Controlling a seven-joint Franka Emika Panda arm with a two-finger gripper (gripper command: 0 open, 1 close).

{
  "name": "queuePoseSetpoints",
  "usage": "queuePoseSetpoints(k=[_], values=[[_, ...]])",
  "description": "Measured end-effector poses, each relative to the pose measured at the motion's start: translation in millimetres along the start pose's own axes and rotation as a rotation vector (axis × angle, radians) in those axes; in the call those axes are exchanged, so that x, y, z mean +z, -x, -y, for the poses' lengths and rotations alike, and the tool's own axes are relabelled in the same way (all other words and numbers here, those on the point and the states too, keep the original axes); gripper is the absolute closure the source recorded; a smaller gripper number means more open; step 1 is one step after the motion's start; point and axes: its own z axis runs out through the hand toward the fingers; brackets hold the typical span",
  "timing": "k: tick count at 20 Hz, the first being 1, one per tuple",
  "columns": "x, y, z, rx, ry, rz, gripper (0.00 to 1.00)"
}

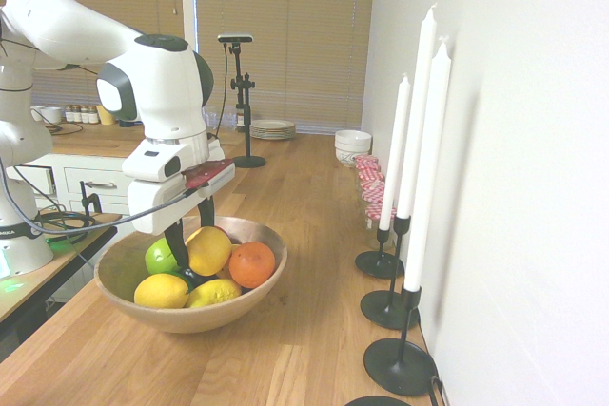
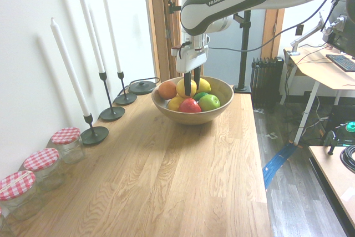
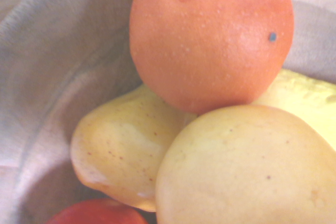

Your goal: Take pear out of the basket

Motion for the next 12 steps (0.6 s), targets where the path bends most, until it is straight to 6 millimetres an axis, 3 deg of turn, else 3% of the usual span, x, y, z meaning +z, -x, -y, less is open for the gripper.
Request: queuePoseSetpoints(k=[3,5,9,12], values=[[-42.2,22.2,11.7,-0.038,-0.044,-0.033,1.00],[-71.2,52.8,23.3,-0.088,-0.071,-0.049,1.00],[-111.7,139.0,53.0,-0.194,-0.100,-0.066,1.00],[-122.8,211.8,76.4,-0.264,-0.102,-0.075,1.00]])
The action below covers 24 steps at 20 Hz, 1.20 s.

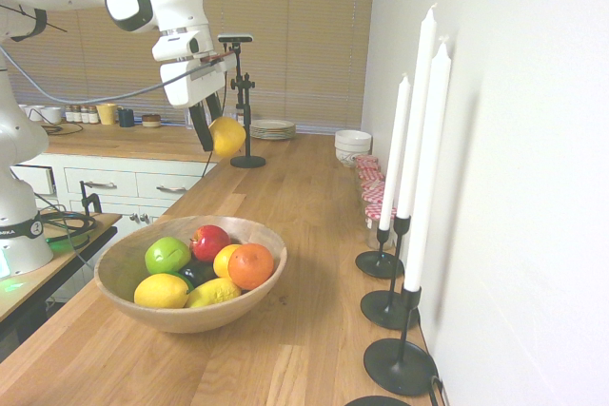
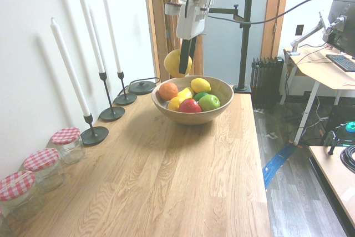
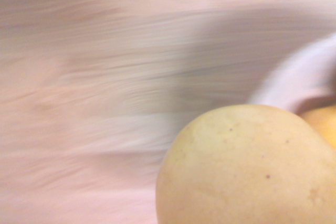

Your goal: Take pear out of the basket

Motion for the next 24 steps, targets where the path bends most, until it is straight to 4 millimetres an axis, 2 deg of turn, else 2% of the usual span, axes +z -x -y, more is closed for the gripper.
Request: queuePoseSetpoints(k=[3,5,7,13,16,20,23,24], values=[[14.1,53.9,37.3,-0.051,0.015,0.009,1.00],[34.4,77.0,55.2,-0.069,0.030,0.015,1.00],[60.6,88.1,63.9,-0.069,0.050,0.019,1.00],[147.1,75.8,62.5,-0.025,0.102,0.044,1.00],[182.7,67.9,60.7,-0.003,0.128,0.049,1.00],[218.6,61.3,56.3,0.021,0.161,0.059,1.00],[229.3,59.9,55.8,0.029,0.170,0.061,1.00],[229.5,59.8,56.1,0.031,0.171,0.061,0.00]])
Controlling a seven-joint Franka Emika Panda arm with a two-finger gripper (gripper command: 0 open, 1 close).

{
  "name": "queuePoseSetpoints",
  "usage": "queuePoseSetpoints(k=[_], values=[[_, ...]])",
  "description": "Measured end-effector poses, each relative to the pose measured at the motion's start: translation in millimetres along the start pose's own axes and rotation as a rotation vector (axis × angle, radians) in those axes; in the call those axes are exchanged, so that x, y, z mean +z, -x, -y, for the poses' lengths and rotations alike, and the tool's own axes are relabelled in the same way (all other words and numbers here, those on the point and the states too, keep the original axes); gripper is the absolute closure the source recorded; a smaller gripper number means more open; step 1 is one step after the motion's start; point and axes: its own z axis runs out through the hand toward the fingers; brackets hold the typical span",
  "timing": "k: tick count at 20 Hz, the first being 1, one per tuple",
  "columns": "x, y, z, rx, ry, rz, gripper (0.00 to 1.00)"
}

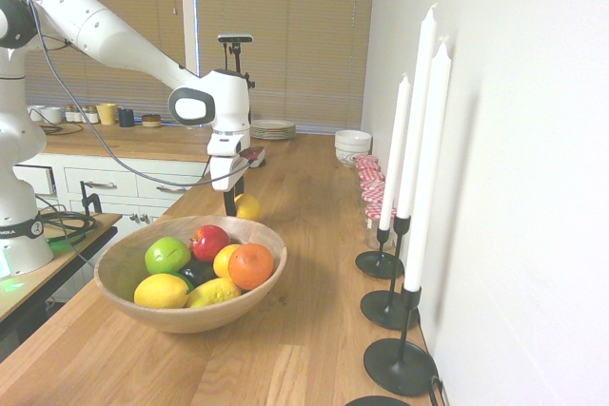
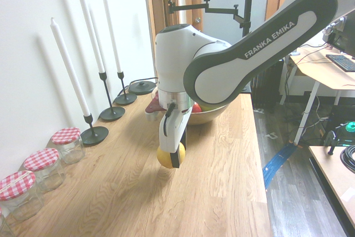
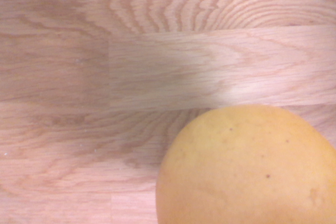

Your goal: Take pear out of the basket

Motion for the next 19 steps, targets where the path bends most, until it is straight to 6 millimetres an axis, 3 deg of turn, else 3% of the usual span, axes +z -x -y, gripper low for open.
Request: queuePoseSetpoints(k=[19], values=[[-7.8,-1.0,2.5,0.013,-0.011,-0.010,0.00]])
